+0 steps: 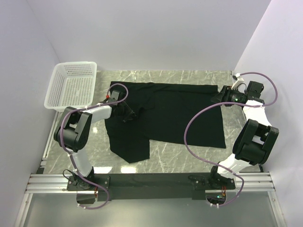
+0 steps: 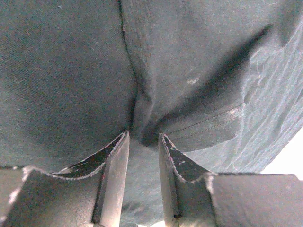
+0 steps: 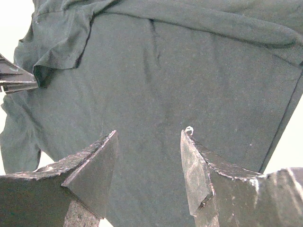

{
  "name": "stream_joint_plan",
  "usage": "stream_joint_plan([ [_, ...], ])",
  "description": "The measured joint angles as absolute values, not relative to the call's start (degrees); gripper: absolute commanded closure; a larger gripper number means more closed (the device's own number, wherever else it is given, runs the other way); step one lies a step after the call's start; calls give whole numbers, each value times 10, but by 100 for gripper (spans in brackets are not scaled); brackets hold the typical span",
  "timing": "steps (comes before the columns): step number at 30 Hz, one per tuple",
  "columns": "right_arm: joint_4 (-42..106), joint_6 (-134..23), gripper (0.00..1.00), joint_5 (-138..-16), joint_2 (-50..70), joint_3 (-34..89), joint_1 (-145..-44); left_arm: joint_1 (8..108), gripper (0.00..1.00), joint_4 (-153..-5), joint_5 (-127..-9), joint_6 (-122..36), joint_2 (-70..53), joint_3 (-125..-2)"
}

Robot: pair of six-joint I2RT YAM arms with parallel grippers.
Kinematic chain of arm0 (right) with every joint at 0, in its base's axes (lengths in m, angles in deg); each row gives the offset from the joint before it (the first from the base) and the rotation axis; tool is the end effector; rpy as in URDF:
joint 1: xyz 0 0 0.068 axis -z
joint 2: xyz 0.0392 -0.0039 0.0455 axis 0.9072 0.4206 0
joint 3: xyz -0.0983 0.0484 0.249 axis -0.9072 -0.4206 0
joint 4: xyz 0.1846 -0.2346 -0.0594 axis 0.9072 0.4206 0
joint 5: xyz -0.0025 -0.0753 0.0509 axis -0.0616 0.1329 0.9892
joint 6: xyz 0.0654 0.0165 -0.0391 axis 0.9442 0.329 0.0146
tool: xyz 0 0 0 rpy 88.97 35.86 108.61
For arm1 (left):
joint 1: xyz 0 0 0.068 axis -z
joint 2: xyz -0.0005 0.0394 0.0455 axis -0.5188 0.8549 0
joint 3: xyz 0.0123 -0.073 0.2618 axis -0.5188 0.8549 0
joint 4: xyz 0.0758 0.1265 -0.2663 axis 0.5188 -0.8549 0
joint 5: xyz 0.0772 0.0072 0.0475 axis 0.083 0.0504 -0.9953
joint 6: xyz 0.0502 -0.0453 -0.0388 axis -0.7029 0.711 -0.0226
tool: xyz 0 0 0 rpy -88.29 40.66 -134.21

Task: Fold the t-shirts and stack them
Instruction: Fold the tshirt

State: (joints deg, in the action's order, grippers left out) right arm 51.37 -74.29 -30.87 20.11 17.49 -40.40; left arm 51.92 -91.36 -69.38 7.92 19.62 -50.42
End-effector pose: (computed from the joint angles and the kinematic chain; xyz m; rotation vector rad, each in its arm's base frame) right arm 0.3790 -0.1157 0.2228 -0.1867 2.0783 0.7150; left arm 0.3816 -0.1527 0.0926 -0.9121 2.5234 -0.6874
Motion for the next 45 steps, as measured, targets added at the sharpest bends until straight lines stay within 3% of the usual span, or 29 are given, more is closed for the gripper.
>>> stream_joint_plan([
  [2, 513, -741, 38, -309, 201, 175, -404, 519, 65, -916, -694, 79, 197, -506],
  [4, 513, -741, 38, -309, 201, 175, -404, 519, 79, -917, -694, 79, 198, -507],
  [11, 513, -741, 38, -309, 201, 175, -404, 519, 88, -918, -688, 70, 208, -514],
  [16, 513, -741, 38, -309, 201, 174, -404, 519, 100, -918, -688, 52, 208, -516],
  [45, 507, -740, 38, -308, 197, 163, -404, 503, 99, -1066, -639, -116, 163, -577],
])
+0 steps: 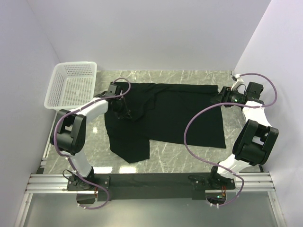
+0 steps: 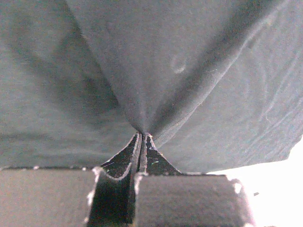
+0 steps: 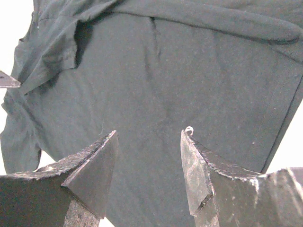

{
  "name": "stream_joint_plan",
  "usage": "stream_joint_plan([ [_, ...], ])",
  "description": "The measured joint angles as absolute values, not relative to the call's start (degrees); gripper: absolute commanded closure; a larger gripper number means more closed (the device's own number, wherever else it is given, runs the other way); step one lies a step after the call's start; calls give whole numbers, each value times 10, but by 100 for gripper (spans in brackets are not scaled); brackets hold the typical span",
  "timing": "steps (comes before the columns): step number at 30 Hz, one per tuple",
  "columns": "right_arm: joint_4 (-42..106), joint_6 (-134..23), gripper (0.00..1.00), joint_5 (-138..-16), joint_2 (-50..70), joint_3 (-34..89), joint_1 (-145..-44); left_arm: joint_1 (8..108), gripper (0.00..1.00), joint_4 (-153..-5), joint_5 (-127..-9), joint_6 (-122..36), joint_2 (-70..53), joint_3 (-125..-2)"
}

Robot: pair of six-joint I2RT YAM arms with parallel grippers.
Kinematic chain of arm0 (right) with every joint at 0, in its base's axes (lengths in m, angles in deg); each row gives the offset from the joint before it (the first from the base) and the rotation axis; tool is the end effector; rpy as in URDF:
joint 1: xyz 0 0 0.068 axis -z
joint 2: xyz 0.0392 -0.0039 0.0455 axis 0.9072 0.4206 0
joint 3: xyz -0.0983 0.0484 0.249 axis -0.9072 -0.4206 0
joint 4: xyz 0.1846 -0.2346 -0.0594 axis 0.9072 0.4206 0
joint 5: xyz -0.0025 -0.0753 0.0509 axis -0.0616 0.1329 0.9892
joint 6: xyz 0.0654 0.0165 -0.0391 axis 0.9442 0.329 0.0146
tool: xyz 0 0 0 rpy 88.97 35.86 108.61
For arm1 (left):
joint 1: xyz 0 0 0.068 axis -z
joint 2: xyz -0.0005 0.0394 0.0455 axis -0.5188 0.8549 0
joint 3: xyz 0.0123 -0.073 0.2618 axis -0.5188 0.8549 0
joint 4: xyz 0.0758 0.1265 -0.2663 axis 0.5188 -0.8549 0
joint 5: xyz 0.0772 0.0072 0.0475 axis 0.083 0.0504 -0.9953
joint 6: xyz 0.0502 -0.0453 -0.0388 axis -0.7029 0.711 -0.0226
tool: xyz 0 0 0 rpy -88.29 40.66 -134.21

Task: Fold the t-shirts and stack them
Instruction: Fold the tshirt

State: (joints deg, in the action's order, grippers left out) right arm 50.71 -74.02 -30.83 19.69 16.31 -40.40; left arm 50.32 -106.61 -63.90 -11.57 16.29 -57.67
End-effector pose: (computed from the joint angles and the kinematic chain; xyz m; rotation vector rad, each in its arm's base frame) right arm 0.3762 -0.1144 0.2189 -0.1813 2.0802 0.7196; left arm 0.3840 -0.1480 0.1389 -0.4899 2.6857 -0.6407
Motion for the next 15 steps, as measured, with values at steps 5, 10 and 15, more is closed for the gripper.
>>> stream_joint_plan([
  [5, 507, -741, 38, -308, 197, 163, -404, 487, 70, -1084, -639, -129, 166, -583],
  [10, 507, -744, 38, -308, 197, 163, -404, 486, 40, -1084, -640, -145, 175, -603],
  [15, 508, -751, 38, -308, 196, 163, -406, 486, 31, -1053, -633, -184, 134, -604],
])
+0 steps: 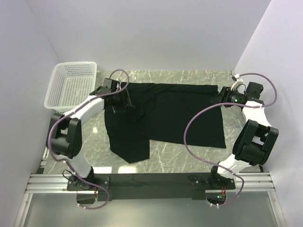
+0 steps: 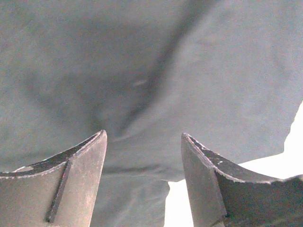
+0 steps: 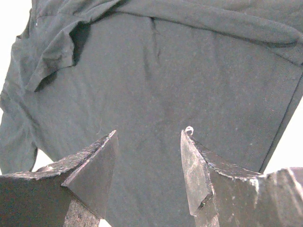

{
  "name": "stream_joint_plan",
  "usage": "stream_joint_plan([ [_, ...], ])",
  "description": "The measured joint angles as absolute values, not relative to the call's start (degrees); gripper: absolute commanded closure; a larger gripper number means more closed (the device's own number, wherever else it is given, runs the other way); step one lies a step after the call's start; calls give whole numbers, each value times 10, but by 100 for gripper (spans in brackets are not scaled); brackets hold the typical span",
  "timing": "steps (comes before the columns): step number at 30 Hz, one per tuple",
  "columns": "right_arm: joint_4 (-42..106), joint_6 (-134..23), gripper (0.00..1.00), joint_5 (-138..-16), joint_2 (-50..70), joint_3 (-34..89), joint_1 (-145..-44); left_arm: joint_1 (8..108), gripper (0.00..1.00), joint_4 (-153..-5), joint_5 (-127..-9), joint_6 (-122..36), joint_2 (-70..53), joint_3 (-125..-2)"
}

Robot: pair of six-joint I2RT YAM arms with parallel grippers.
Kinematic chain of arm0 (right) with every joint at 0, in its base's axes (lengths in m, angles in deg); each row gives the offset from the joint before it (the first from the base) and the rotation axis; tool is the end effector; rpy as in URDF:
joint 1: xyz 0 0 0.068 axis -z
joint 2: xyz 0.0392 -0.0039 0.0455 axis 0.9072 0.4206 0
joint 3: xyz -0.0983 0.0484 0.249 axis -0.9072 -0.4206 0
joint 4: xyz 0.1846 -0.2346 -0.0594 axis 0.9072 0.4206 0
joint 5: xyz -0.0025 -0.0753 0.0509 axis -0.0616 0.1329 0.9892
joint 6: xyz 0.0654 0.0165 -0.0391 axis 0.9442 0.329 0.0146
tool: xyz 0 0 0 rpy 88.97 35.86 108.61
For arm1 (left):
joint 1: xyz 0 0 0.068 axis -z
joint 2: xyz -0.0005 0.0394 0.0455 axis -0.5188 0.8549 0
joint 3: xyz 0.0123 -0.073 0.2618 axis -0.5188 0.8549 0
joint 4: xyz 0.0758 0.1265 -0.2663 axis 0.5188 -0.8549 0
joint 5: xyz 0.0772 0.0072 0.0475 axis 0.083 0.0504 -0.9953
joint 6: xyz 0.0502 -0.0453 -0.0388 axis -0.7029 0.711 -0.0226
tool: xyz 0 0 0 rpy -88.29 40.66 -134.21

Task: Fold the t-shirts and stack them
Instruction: Fold the tshirt

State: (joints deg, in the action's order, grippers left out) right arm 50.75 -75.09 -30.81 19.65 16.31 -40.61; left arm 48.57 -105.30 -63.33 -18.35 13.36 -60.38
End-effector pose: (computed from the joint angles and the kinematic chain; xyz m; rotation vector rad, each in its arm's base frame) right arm 0.3765 -0.1130 0.2191 -0.2045 2.0758 0.7109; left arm 0.3982 -0.1400 0.1779 -0.3288 2.5648 -0.6603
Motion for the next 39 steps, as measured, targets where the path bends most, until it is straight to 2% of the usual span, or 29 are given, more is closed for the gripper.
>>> stream_joint_plan([
  [4, 508, -754, 38, -308, 196, 163, -409, 490, 36, -1016, -569, -216, 133, -658],
  [10, 509, -757, 38, -309, 196, 163, -410, 555, 39, -1008, -540, -263, 259, -804],
  [18, 509, -759, 38, -311, 196, 163, -410, 619, 40, -1072, -626, -262, 382, -876],
  [23, 510, -759, 38, -311, 196, 163, -410, 623, 47, -1086, -689, -244, 402, -899],
  [30, 510, -759, 38, -312, 196, 163, -410, 625, 54, -1085, -719, -224, 429, -919],
  [39, 510, -758, 38, -313, 196, 163, -411, 632, 56, -1094, -733, -210, 453, -941],
])
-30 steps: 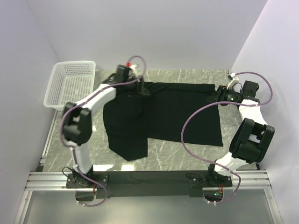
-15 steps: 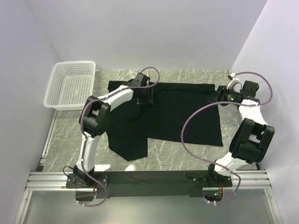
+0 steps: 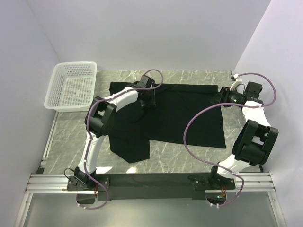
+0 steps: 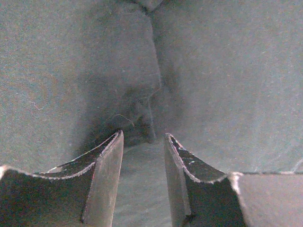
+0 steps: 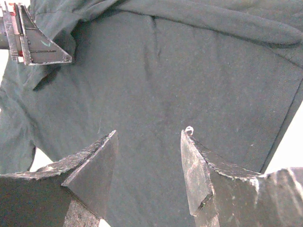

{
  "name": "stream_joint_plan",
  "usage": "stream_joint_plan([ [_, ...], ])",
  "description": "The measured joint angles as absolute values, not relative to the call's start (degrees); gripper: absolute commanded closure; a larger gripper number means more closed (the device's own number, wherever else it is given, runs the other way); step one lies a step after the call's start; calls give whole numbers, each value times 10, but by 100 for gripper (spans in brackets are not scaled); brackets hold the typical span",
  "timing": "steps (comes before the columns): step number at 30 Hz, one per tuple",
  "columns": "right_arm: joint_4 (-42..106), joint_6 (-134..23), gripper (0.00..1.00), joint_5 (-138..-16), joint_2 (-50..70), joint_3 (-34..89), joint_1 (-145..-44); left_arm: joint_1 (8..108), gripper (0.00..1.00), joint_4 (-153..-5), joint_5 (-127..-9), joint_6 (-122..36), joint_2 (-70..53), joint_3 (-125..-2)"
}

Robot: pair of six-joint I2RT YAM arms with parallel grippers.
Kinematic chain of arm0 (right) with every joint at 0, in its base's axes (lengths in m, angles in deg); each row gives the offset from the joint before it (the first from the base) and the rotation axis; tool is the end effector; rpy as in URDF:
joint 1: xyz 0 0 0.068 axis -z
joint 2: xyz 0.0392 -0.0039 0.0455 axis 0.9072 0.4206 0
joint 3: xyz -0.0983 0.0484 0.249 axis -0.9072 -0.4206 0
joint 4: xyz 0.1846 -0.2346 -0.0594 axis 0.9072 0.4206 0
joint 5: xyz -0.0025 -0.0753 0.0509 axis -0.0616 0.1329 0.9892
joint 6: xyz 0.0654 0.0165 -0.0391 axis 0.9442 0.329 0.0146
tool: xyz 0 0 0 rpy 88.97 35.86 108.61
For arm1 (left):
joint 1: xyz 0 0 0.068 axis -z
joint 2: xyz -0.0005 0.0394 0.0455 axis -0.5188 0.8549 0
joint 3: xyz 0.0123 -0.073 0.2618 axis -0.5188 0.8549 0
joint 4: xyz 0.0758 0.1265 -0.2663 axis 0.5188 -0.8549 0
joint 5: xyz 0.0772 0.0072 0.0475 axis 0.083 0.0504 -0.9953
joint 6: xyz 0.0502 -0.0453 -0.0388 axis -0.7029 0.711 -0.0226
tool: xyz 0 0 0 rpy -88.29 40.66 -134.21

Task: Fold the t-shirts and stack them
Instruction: Fold the tshirt

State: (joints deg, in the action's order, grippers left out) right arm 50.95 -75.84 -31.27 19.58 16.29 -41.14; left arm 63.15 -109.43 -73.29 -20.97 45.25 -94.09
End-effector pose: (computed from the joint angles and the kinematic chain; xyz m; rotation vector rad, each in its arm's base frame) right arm 0.3772 -0.1097 0.2189 -0.2226 2.0790 0.7021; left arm 0.4681 -0.2956 0.1250 -0.0196 2.6122 -0.5082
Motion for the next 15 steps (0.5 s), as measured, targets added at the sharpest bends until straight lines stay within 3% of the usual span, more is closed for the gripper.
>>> stream_joint_plan([
  [11, 510, -758, 38, -313, 196, 163, -411, 641, 78, -1114, -755, -206, 470, -964],
  [14, 510, -758, 38, -313, 196, 163, -411, 642, 87, -1117, -764, -206, 470, -964],
  [15, 510, -758, 38, -313, 196, 163, -411, 642, 96, -1118, -765, -207, 470, -964],
])
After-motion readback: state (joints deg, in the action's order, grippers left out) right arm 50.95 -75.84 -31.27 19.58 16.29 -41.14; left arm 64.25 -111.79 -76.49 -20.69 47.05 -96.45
